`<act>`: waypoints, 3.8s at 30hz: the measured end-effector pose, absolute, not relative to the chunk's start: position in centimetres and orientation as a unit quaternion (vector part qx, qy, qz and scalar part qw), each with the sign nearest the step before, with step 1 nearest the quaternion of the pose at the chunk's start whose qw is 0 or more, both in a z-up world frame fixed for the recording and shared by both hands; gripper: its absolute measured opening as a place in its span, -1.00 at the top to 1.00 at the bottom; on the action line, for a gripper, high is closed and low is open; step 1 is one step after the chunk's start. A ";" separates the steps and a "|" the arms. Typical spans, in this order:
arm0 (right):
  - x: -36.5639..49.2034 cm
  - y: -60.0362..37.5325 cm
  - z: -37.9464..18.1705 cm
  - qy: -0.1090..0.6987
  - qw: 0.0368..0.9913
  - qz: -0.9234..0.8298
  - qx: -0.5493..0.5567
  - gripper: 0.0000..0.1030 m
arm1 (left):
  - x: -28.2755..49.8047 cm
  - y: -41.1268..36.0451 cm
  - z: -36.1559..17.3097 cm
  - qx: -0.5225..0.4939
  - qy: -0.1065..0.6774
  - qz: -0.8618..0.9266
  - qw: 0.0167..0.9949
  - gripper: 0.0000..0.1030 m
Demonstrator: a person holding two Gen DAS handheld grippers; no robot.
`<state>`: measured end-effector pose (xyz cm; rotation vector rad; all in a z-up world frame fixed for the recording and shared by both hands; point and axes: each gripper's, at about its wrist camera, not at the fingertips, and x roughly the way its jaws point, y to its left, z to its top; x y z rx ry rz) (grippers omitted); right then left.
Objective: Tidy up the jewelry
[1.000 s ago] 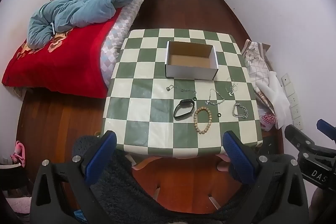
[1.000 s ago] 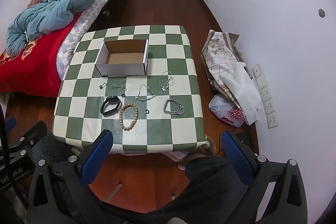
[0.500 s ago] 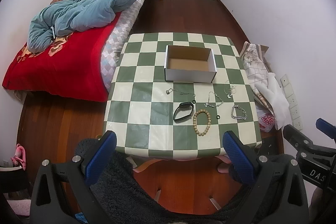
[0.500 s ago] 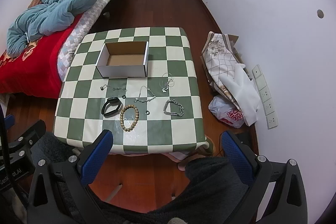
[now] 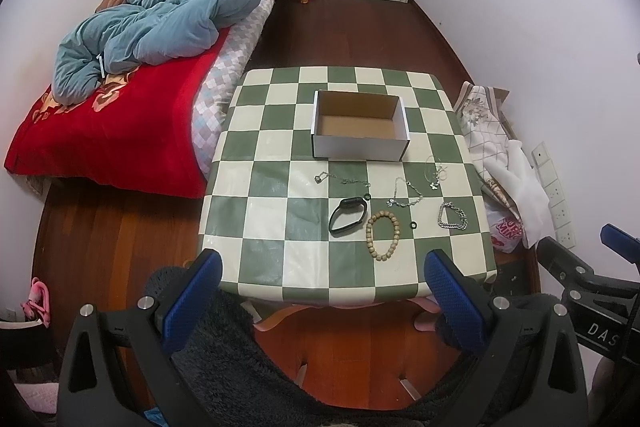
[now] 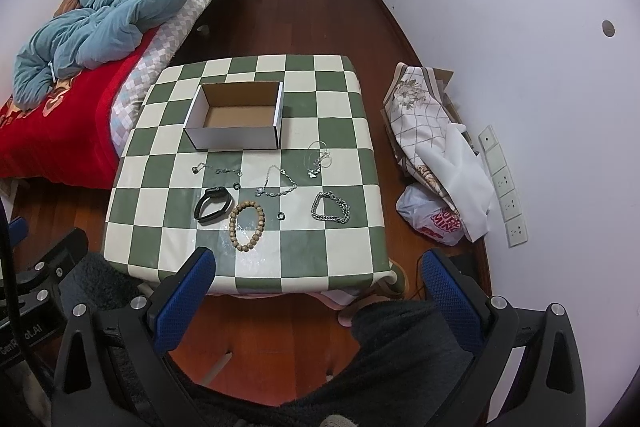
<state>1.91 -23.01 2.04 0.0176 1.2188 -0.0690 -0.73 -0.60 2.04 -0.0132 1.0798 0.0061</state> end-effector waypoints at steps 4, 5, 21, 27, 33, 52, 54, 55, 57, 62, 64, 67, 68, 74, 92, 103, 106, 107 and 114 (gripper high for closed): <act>1.8 -23.0 1.8 0.572 0.819 -0.032 0.008 -1.00 | -0.7 -0.6 2.1 -0.007 0.513 0.002 0.858 -1.00; 1.8 -23.0 1.9 0.572 0.819 -0.032 0.008 -1.00 | -0.6 -0.6 2.1 -0.006 0.513 0.003 0.858 -1.00; 1.7 -22.7 2.9 0.568 0.822 -0.031 0.007 -1.00 | -0.7 -0.7 2.3 -0.007 0.513 0.002 0.858 -1.00; 1.7 -22.7 3.3 0.567 0.823 -0.032 0.007 -1.00 | -0.7 -0.9 2.7 -0.008 0.511 0.001 0.860 -1.00; 1.7 -22.7 3.4 0.566 0.824 -0.030 0.006 -1.00 | -0.8 -0.8 2.7 -0.009 0.511 0.001 0.860 -1.00; 1.6 -22.8 3.3 0.560 0.828 -0.029 0.006 -1.00 | -0.5 -1.2 3.6 -0.011 0.507 0.000 0.862 -1.00; 1.6 -22.9 3.3 0.560 0.828 -0.029 0.006 -1.00 | -0.3 -1.4 3.8 -0.012 0.506 -0.001 0.863 -1.00; 1.6 -22.8 3.3 0.560 0.828 -0.029 0.006 -1.00 | -0.5 -1.3 3.8 -0.013 0.506 -0.001 0.863 -1.00; 1.6 -22.9 3.3 0.559 0.829 -0.029 0.008 -1.00 | -0.3 -1.5 3.9 -0.014 0.505 -0.001 0.863 -1.00; 1.6 -23.2 3.6 0.555 0.831 -0.031 0.009 -1.00 | -0.3 -1.6 3.9 -0.014 0.504 -0.003 0.863 -1.00; 1.7 -23.4 3.3 0.553 0.832 -0.035 0.012 -1.00 | 0.0 -1.7 3.6 -0.011 0.504 -0.001 0.864 -1.00; 2.4 -23.9 2.3 0.553 0.832 -0.042 0.018 -1.00 | 0.5 -1.2 2.2 -0.002 0.502 0.011 0.865 -1.00; 2.7 -24.2 1.7 0.554 0.831 -0.048 0.020 -1.00 | 1.2 -1.3 1.7 0.000 0.499 0.016 0.866 -1.00; 4.9 -25.8 -2.7 0.570 0.817 -0.073 0.041 -1.00 | 4.5 -1.5 -2.6 0.022 0.508 0.030 0.860 -1.00; 10.6 -27.3 -20.3 0.664 0.735 -0.084 0.110 -0.75 | 12.1 -2.2 -17.7 0.057 0.615 0.023 0.786 -0.99; 12.0 -23.6 -25.8 0.695 0.705 -0.046 0.131 -0.30 | 14.9 -1.4 -22.8 0.029 0.649 0.010 0.760 -0.67; 12.5 -23.4 -26.7 0.695 0.704 -0.051 0.136 -0.26 | 15.3 -1.3 -23.5 0.023 0.654 0.001 0.756 -0.65; 12.6 -23.5 -26.9 0.695 0.703 -0.054 0.138 -0.24 | 15.4 -1.3 -23.7 0.020 0.655 -0.001 0.756 -0.65; 12.8 -27.2 -27.3 0.687 0.705 -0.112 0.138 -0.24 | 15.5 -1.3 -24.7 0.017 0.657 -0.014 0.753 -0.46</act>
